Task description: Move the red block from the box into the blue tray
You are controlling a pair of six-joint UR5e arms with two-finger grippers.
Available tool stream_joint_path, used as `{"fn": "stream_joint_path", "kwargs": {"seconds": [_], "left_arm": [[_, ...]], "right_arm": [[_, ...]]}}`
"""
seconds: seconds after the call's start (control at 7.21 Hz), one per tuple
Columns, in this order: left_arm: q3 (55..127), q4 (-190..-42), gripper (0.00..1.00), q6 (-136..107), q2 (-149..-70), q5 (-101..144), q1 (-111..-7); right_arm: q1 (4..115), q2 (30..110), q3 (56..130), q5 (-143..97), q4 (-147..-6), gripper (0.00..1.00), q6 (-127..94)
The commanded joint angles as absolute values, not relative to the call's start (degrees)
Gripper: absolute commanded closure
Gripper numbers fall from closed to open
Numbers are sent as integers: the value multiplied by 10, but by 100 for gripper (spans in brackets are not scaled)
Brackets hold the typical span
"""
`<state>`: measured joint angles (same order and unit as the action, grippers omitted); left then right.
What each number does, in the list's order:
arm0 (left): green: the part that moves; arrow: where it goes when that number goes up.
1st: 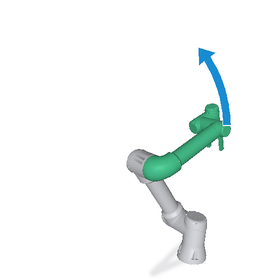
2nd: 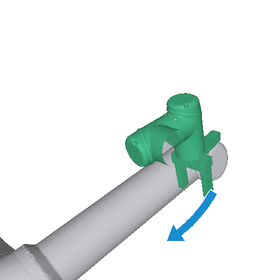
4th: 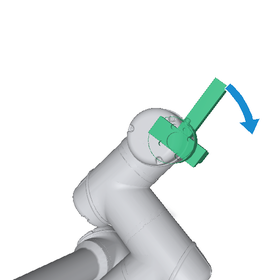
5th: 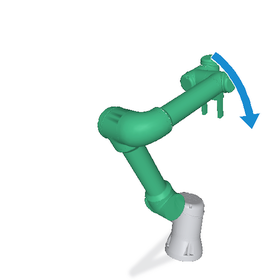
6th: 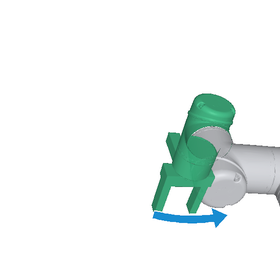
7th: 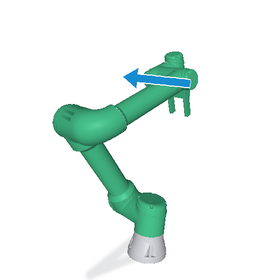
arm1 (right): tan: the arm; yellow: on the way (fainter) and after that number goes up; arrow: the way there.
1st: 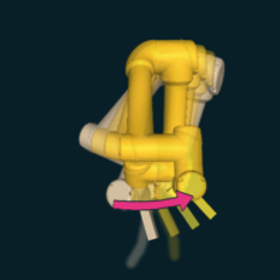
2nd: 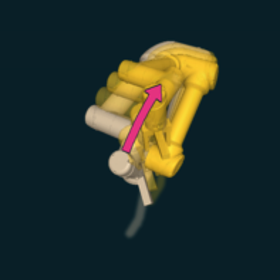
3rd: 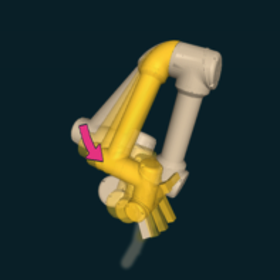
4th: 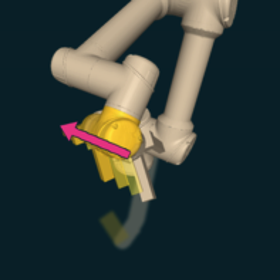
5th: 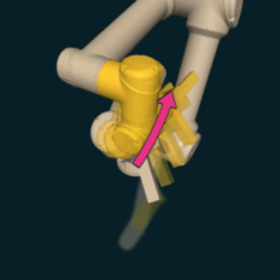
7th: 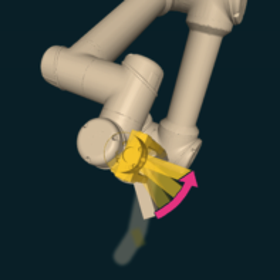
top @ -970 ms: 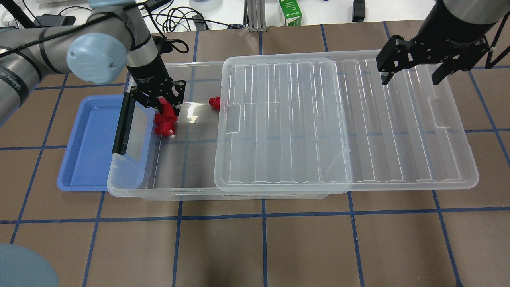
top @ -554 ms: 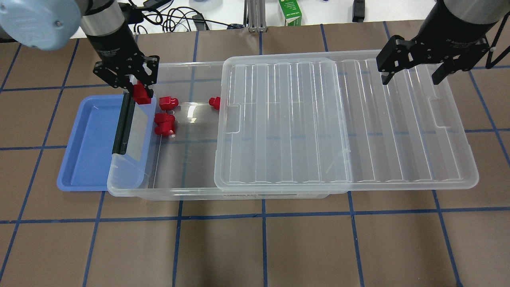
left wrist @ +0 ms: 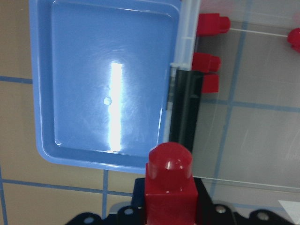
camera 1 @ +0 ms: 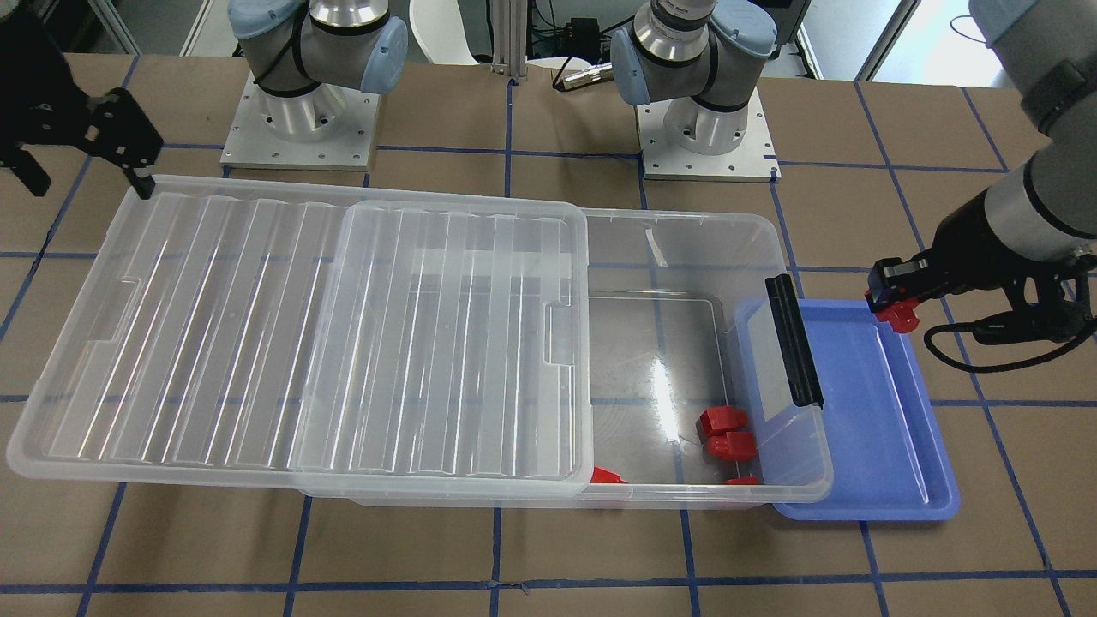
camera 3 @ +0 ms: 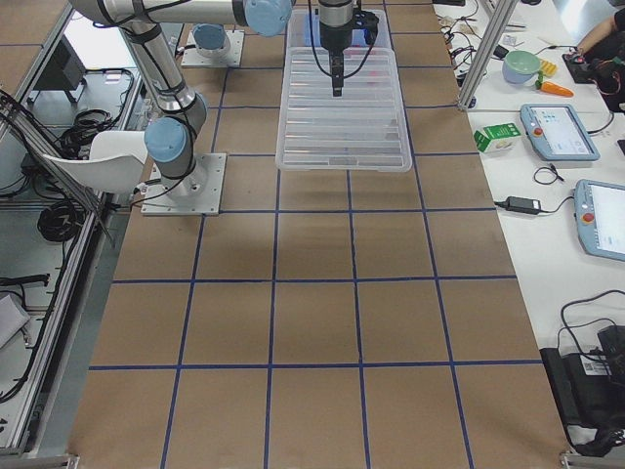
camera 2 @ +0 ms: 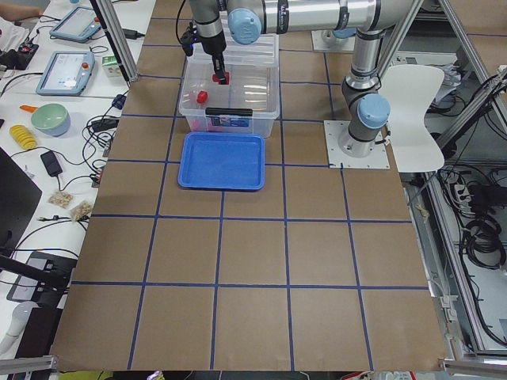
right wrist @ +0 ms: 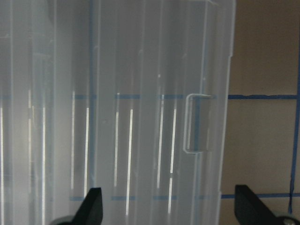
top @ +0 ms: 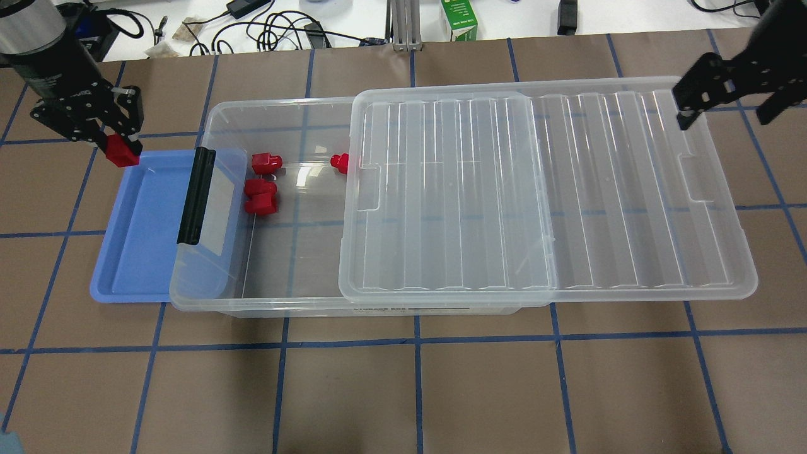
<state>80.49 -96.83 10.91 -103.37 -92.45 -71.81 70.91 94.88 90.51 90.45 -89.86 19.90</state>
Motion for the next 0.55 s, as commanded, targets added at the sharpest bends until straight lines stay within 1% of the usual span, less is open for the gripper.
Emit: {"fn": "stream_joint_path", "kwargs": {"seconds": [0.0,0.14,0.42], "left_arm": [[835,-910,100,164,-1066,-925,-693],[861,-865,100,170,-1080,-925,-692],[898,-791,100,185,-1111,-926,-687]], "right_arm": [[583,946,922,903,-908,0,326],[564,921,952,904,-971,0,343],[547,890,1043,906,-1091,0,361]]}}
